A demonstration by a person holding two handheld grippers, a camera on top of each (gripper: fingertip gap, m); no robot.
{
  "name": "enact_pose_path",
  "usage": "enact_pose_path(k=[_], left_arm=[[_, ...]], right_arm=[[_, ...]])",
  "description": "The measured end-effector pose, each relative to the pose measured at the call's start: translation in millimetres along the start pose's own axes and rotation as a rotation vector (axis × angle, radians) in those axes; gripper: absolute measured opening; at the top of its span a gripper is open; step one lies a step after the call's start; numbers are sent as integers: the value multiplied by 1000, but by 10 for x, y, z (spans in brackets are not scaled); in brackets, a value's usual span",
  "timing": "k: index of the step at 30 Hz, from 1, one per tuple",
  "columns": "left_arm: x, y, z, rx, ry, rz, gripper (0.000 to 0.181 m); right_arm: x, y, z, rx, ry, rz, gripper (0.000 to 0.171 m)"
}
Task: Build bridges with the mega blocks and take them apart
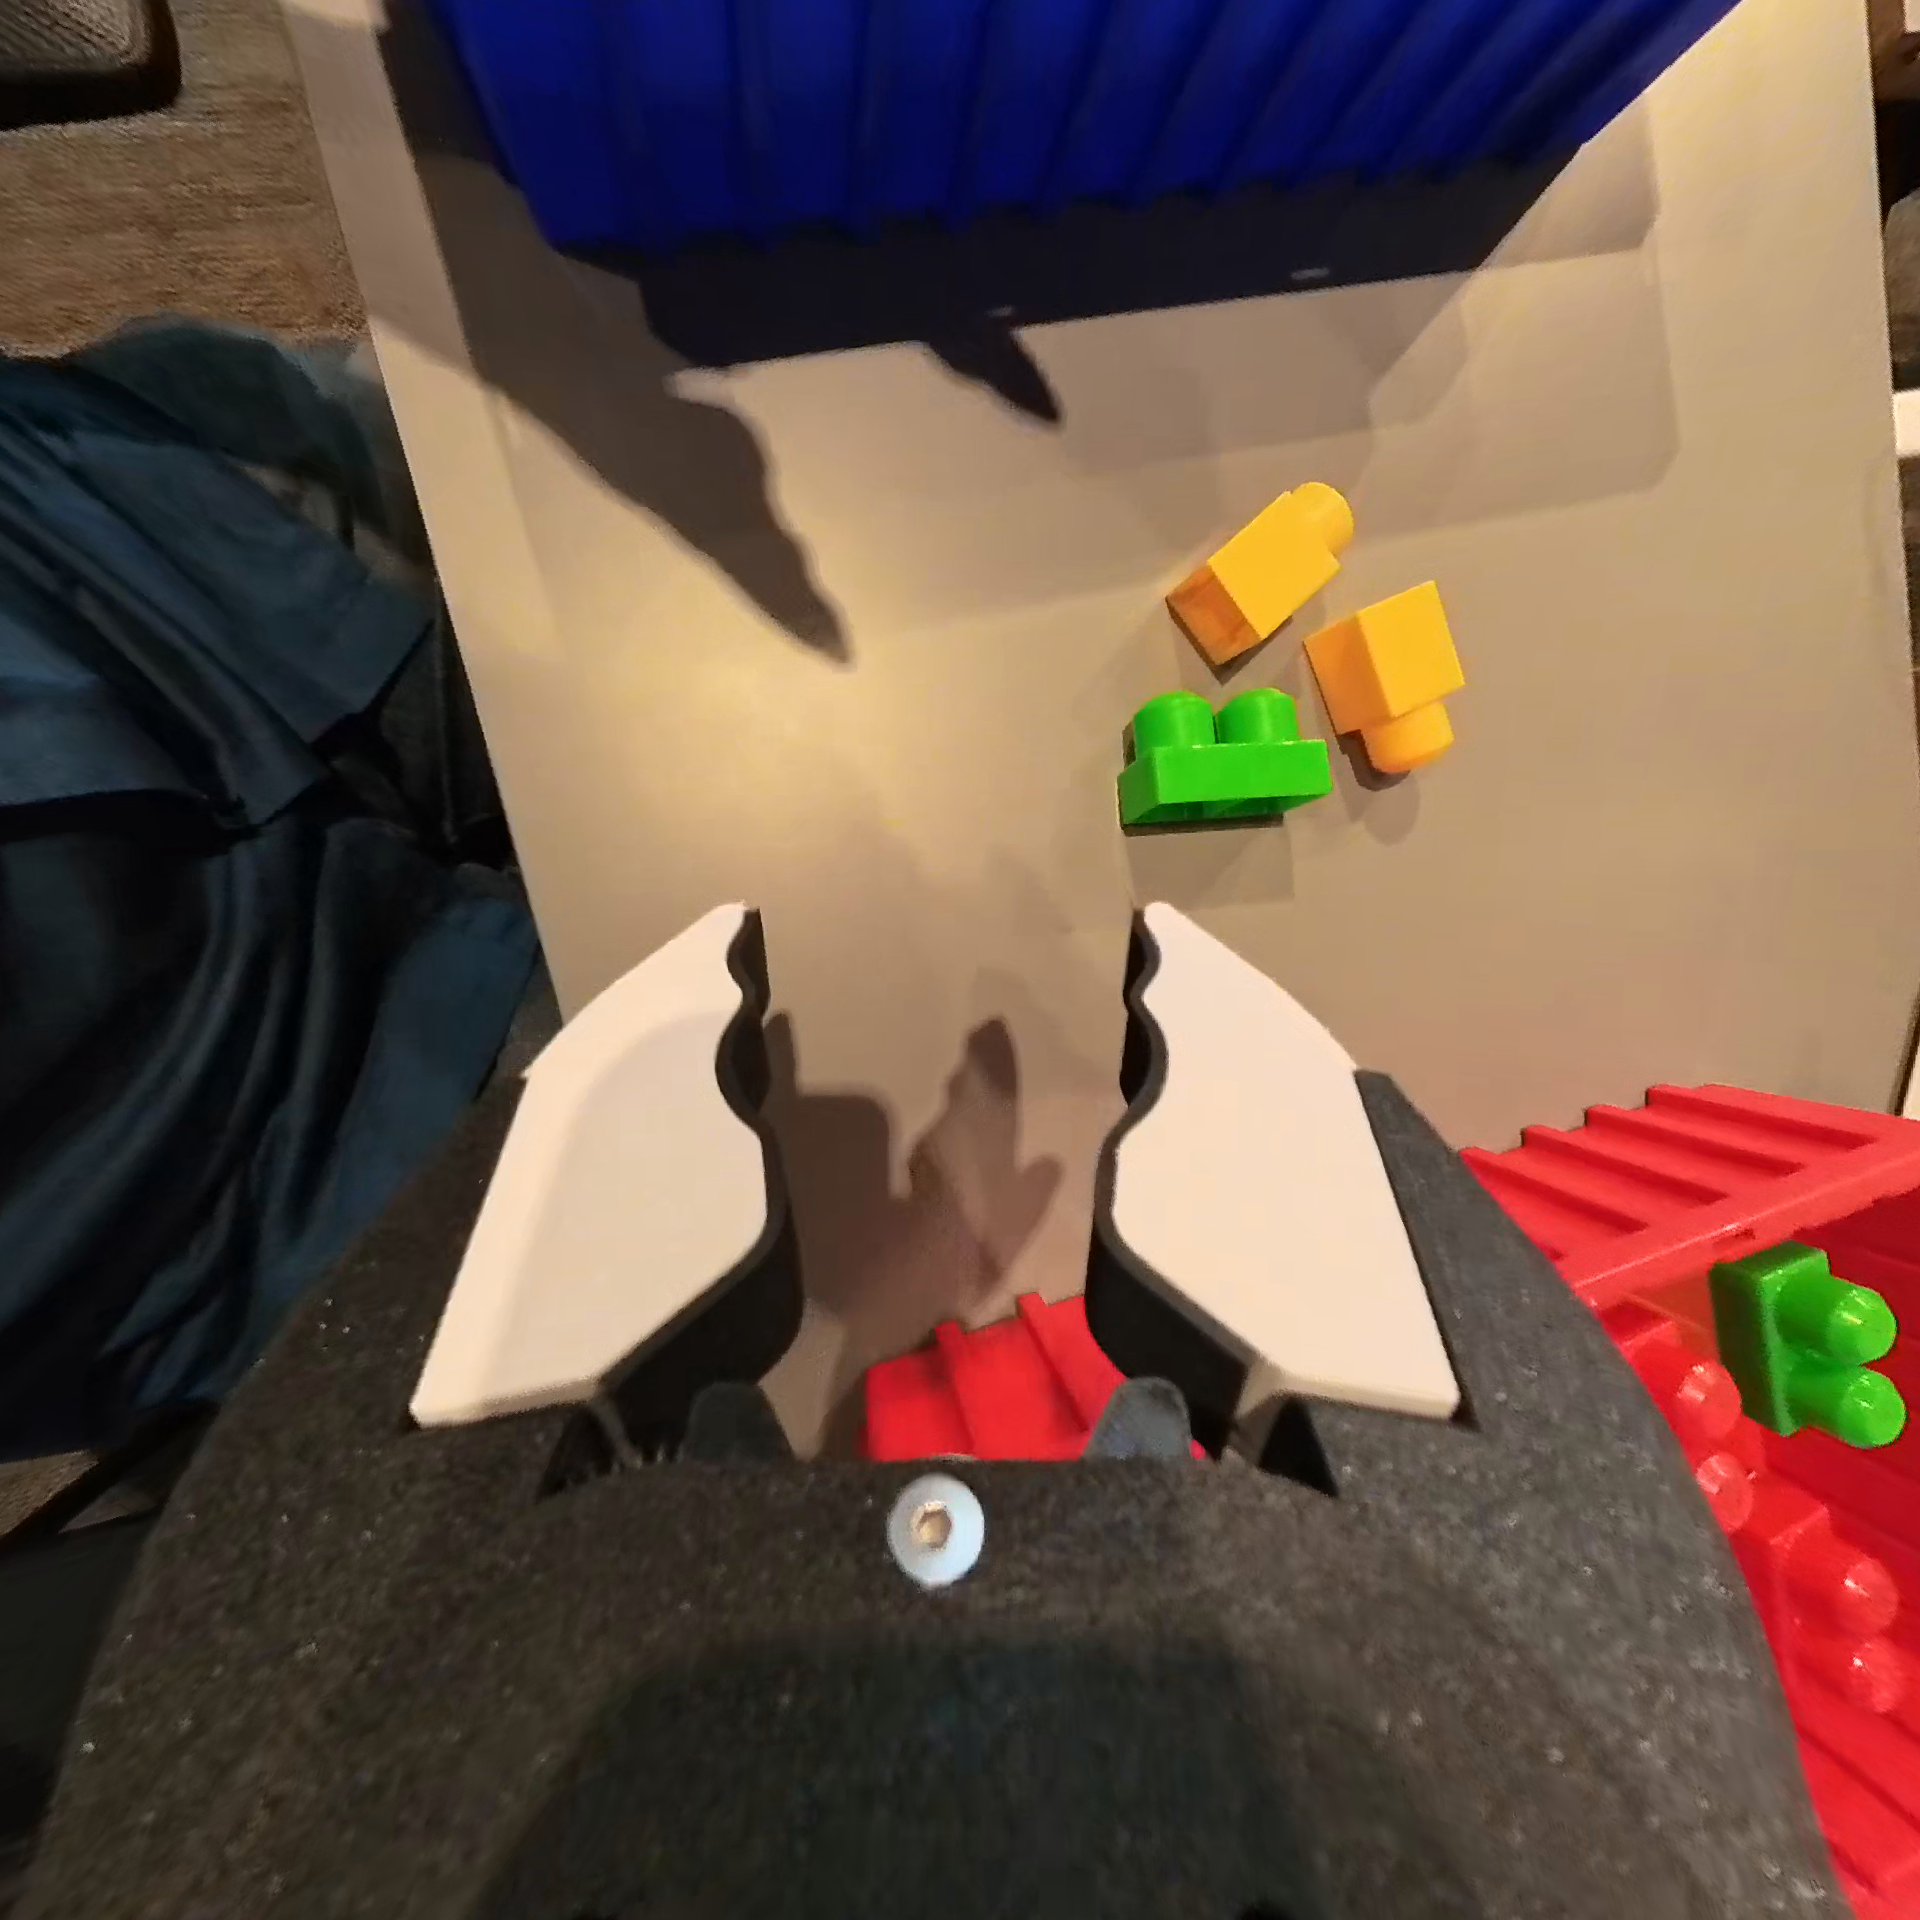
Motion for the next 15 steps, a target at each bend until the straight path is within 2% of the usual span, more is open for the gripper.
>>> enact_pose_path(k=[2,7,11,15], left_arm=[[124,215,-6,-58,-95,-52,87],[490,841,-67,-223,-197,-243,79],[877,1289,-199,-264,-241,-532,68],[1197,1505,-290,-280,-315,-774,70]], right_arm=[[36,-7,19,3,7,-2,67],[88,-133,55,18,15,43,66],[159,-226,44,25,9,76,66],[257,-252,39,48,-9,73,66]])
Point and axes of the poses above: each gripper's, where its closed fingertips meet, y out along the fingers, x out of its underside, z = x × y across the jaws, the point moved 1 cm from there along -y, back along the fingers, and after that the axes turned 8 degrees about y, right-handed, at the moved point
